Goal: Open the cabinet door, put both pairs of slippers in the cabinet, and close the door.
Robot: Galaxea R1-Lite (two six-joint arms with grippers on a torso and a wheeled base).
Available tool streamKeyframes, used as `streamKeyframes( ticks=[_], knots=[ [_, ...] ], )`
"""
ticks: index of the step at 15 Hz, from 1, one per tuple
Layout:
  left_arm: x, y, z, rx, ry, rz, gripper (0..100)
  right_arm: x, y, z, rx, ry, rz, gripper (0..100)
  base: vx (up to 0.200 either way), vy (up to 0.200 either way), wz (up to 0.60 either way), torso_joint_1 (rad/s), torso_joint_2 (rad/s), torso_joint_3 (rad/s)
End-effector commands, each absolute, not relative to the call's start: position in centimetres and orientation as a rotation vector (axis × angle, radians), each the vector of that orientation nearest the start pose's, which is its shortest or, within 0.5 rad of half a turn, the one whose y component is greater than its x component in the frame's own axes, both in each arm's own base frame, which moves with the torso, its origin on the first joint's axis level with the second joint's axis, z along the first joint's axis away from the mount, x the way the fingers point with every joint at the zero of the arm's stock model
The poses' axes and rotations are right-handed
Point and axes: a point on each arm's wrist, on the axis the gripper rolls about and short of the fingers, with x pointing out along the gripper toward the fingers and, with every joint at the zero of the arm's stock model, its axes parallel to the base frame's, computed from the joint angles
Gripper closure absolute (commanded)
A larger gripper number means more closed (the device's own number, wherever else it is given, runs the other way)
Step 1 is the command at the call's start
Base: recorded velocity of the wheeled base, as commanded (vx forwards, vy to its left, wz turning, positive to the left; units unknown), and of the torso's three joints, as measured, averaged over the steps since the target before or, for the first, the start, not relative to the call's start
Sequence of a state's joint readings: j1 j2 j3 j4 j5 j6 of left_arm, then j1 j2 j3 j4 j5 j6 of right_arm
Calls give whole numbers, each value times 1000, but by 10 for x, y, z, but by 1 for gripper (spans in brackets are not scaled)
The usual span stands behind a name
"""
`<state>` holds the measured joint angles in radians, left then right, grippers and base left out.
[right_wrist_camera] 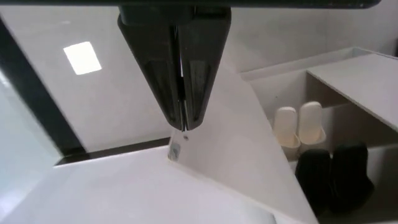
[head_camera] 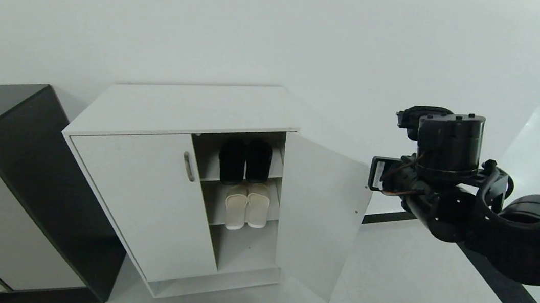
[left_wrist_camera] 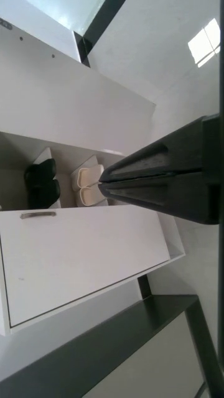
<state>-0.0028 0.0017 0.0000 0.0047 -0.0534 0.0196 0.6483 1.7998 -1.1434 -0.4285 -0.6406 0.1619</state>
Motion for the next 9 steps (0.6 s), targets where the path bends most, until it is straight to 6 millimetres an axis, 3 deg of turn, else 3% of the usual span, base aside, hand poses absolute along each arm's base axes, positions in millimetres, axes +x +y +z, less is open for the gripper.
streamKeyframes(
  ticks=[1, 5, 9],
  knots=[
    [-23, -1, 75, 20, 6, -57, 100, 324, 190, 216, 38, 185, -57, 100, 0, 0, 0, 0, 0, 0],
    [-23, -1, 75, 20, 6, -57, 100, 358, 183, 211, 58, 189, -45, 100, 0, 0, 0, 0, 0, 0],
    [-23, -1, 75, 20, 6, -57, 100, 377, 187, 201, 107, 232, -11, 100, 0, 0, 0, 0, 0, 0]
  ],
)
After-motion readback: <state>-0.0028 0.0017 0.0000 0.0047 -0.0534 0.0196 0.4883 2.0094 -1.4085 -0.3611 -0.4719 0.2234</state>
